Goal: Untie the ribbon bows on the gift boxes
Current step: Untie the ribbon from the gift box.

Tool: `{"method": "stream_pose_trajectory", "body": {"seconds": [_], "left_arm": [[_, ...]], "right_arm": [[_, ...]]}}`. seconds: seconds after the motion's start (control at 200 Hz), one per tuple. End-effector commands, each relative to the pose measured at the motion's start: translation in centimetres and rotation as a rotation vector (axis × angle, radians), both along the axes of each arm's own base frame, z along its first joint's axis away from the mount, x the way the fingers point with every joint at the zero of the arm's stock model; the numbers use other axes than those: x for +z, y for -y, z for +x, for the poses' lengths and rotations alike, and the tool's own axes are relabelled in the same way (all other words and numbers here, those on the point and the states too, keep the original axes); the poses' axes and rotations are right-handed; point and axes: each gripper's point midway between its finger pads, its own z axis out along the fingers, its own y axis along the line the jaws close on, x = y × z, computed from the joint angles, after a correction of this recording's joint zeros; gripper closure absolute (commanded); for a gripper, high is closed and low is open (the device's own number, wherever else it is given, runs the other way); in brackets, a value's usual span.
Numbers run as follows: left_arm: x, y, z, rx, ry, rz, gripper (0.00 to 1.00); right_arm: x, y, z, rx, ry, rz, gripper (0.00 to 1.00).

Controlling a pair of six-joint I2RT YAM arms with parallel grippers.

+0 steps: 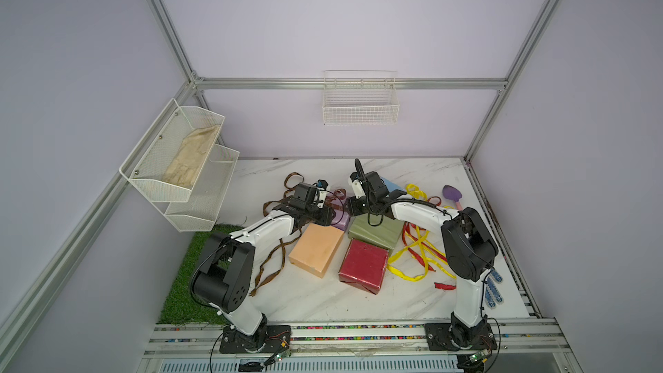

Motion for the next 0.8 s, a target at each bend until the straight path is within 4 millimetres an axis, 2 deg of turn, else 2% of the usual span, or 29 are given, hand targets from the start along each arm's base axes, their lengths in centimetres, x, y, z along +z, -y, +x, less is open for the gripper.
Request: {"method": "stream_pose_trajectory", "body": {"seconds": [0.0, 0.155, 0.24, 0.405, 0.605, 0.73, 0.795], "left_arm": [[0.5, 0.3, 1.5, 0.022, 0.025, 0.005, 0.47], [0.4, 0.3, 2.4, 0.036, 0.036, 0.016, 0.48], [0.3, 0.3, 2.7, 0.042, 0.043, 0.019, 0.51], [0.0, 0.4, 3.1, 0.069, 0.031, -0.003, 0.67], [-0.3, 0.3, 2.8, 0.07, 0.025, -0.002, 0.86], [0.6, 0.2, 2.0, 0.06, 0.036, -0.015, 0.99], [1.3, 0.4, 1.2, 0.034, 0.042, -0.038, 1.0]], "right_arm": [[0.8, -0.5, 0.9, -0.012, 0.039, 0.004, 0.54], [0.8, -0.5, 1.1, -0.012, 0.048, 0.0, 0.54], [0.8, -0.6, 1.3, -0.011, 0.049, -0.003, 0.54], [0.5, -0.7, 1.8, -0.017, 0.054, -0.013, 0.52], [-0.5, 1.0, 2.6, -0.084, 0.077, -0.103, 0.48], [-1.2, 1.2, 2.5, -0.08, 0.068, -0.123, 0.44], [-1.7, 1.2, 2.5, -0.078, 0.062, -0.131, 0.42]]}}
